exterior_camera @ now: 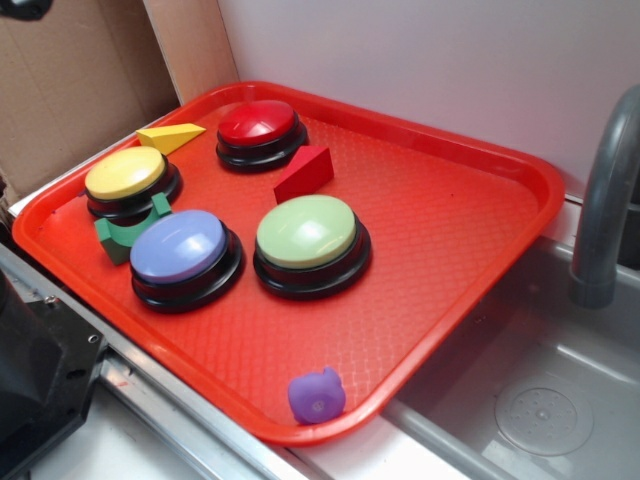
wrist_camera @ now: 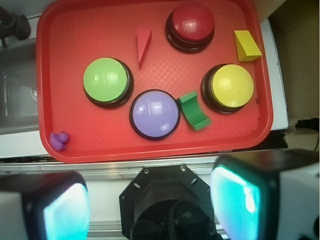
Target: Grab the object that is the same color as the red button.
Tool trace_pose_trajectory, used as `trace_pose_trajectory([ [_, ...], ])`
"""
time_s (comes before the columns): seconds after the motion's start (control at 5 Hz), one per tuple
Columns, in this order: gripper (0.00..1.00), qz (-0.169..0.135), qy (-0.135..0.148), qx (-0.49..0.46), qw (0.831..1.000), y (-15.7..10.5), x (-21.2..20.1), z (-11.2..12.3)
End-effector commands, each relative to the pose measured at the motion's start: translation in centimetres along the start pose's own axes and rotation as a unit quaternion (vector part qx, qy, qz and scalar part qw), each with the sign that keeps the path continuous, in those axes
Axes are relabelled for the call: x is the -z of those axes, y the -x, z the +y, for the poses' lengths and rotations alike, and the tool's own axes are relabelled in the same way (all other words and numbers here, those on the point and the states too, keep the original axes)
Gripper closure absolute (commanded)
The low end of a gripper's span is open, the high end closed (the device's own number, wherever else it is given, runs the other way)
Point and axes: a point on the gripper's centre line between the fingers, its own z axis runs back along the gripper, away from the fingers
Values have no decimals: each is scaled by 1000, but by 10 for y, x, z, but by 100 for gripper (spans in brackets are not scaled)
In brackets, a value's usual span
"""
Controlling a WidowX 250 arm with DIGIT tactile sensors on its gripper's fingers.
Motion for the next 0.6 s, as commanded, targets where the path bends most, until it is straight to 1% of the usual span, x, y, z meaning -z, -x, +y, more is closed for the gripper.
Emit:
trace_pose_trajectory([
  [0.0, 0, 0, 0, 0, 1000, 0, 0, 0],
  [0.2, 0, -35, -27, -9, 999, -34, 16, 3],
  [0.4, 0, -44, -49, -44, 997, -60, 31, 2],
])
